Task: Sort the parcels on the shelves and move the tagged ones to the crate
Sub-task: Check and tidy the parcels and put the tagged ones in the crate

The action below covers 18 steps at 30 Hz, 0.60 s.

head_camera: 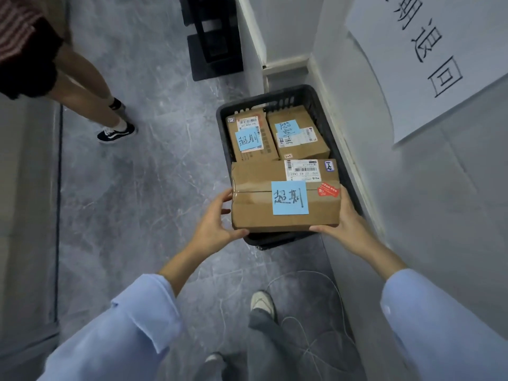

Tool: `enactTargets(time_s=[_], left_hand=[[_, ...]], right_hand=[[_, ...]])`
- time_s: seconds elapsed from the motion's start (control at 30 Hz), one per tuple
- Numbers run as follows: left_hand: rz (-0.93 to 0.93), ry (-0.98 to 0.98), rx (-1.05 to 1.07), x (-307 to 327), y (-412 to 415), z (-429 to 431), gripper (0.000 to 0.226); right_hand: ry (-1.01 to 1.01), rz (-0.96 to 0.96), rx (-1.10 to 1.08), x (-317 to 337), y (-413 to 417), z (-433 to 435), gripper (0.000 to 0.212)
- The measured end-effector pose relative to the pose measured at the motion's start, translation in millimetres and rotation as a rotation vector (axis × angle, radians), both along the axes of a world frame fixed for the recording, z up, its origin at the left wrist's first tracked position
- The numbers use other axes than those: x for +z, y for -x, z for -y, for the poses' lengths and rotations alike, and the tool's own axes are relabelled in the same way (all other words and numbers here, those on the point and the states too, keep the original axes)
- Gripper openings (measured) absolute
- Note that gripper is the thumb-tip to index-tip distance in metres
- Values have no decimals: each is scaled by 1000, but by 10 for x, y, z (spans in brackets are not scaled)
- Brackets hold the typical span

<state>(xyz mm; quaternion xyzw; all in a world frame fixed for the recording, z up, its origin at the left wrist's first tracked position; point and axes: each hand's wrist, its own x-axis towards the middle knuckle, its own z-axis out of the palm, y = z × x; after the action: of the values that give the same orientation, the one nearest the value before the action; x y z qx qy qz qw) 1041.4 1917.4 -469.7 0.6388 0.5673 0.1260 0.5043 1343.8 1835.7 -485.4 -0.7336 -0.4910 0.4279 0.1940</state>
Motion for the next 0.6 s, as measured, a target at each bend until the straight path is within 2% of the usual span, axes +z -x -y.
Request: enactTargets(time_s=[0.2,0.43,0.6], left_hand=[[-52,-59,58,-58,54,-149,86],[-465,-376,-81,-127,324,-304,76],[-501,-374,-72,-211,293,-249,77]], right_hand=[[34,150,-16,-243,-234,-95,124],[100,174,47,-575,-436,-173,124],[79,199,176,-735,-323,-373,119]])
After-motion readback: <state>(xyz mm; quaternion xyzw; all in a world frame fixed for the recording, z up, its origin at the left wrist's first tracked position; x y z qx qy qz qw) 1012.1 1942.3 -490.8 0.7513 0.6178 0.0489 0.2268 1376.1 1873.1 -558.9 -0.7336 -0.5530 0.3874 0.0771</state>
